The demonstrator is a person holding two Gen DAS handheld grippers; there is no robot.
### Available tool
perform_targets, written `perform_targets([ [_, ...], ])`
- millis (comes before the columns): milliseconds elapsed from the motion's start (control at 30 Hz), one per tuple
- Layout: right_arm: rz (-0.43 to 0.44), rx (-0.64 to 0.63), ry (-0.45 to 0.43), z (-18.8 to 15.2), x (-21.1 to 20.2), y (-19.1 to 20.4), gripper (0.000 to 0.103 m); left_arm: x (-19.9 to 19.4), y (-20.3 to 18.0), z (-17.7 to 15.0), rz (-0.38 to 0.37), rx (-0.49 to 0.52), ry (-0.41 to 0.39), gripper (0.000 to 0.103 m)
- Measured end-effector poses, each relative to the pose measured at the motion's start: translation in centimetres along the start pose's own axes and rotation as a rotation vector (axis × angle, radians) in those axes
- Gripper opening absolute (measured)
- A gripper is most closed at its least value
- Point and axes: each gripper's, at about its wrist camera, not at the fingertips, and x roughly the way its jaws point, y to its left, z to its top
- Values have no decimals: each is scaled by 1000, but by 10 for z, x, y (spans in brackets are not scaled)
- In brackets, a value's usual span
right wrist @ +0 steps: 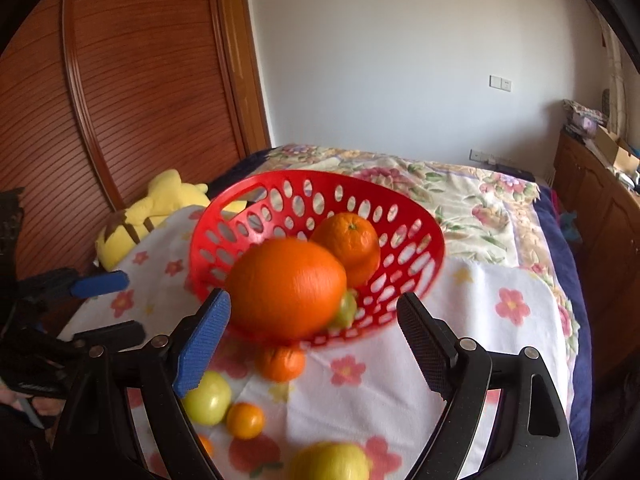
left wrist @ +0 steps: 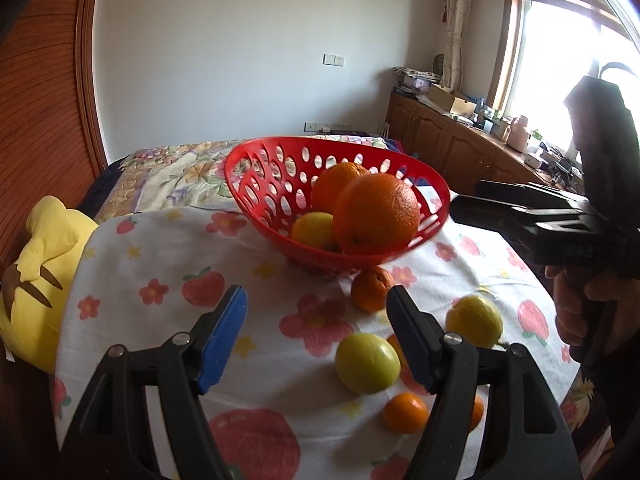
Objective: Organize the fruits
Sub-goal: 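Move the right tool to another yellow pear on the cloth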
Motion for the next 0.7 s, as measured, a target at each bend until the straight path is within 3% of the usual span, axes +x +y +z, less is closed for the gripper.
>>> perform_targets([
  [433, -35, 49, 46, -73, -29, -2, 87, 4, -21, -46, -13, 17, 44, 74],
  [700, -39, 58, 84, -98, -23, -3, 79, 4, -30, -64, -14, 27, 68, 74],
])
